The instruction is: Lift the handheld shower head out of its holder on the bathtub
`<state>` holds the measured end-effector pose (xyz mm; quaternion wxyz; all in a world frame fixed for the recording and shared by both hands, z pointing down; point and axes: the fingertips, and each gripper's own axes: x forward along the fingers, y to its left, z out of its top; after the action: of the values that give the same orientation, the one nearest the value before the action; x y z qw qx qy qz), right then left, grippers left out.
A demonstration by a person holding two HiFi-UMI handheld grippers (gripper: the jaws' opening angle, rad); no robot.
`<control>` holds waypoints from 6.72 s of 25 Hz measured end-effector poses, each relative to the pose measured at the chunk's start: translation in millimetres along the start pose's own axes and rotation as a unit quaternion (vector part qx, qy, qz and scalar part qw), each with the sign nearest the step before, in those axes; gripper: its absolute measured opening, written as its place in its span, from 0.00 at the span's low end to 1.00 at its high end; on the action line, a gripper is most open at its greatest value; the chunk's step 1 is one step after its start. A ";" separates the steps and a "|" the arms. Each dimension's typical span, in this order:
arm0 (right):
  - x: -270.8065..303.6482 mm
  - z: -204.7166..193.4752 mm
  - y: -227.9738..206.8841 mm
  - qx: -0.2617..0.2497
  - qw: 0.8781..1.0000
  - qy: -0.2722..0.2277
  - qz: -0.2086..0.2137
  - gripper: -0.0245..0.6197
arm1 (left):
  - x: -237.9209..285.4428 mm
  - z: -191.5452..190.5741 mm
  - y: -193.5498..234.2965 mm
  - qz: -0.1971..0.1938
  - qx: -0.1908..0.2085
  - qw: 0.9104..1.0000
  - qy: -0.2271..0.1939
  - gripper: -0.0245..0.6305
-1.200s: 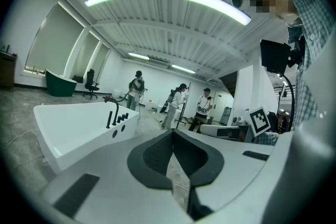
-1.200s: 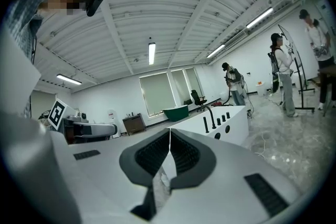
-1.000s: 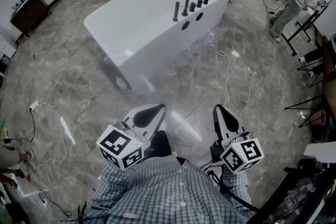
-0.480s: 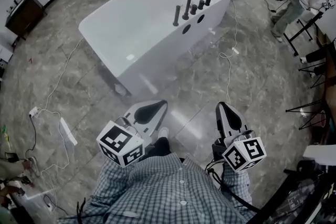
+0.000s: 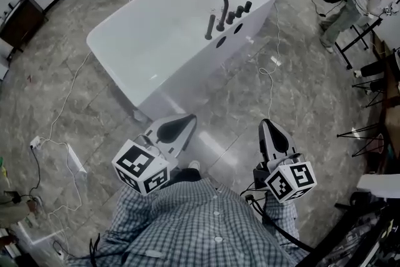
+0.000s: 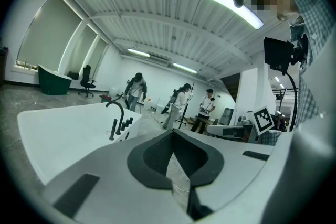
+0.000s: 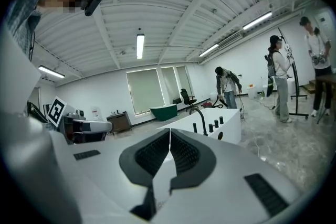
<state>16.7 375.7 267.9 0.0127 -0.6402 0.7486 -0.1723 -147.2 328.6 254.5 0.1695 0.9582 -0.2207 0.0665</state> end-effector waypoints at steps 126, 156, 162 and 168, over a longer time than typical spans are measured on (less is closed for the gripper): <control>610.2 -22.4 -284.0 -0.002 0.993 0.113 0.024 0.07 | 463.5 -74.3 492.4 -0.031 0.073 0.989 0.125 0.04; 592.9 -120.7 -341.6 0.122 0.980 0.153 -0.023 0.07 | 545.1 -179.9 543.1 0.007 0.112 0.981 0.157 0.28; 591.9 -127.6 -350.2 0.145 0.978 0.148 -0.027 0.07 | 561.6 -187.9 547.9 0.010 0.131 0.976 0.171 0.28; 590.3 -136.1 -359.6 0.166 0.975 0.148 -0.026 0.07 | 578.3 -194.6 545.6 0.013 0.129 0.977 0.170 0.28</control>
<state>220.8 -203.3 613.4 0.0040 -0.6156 0.6864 -0.3872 116.4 -295.1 714.3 0.0784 0.9437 -0.1907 0.2587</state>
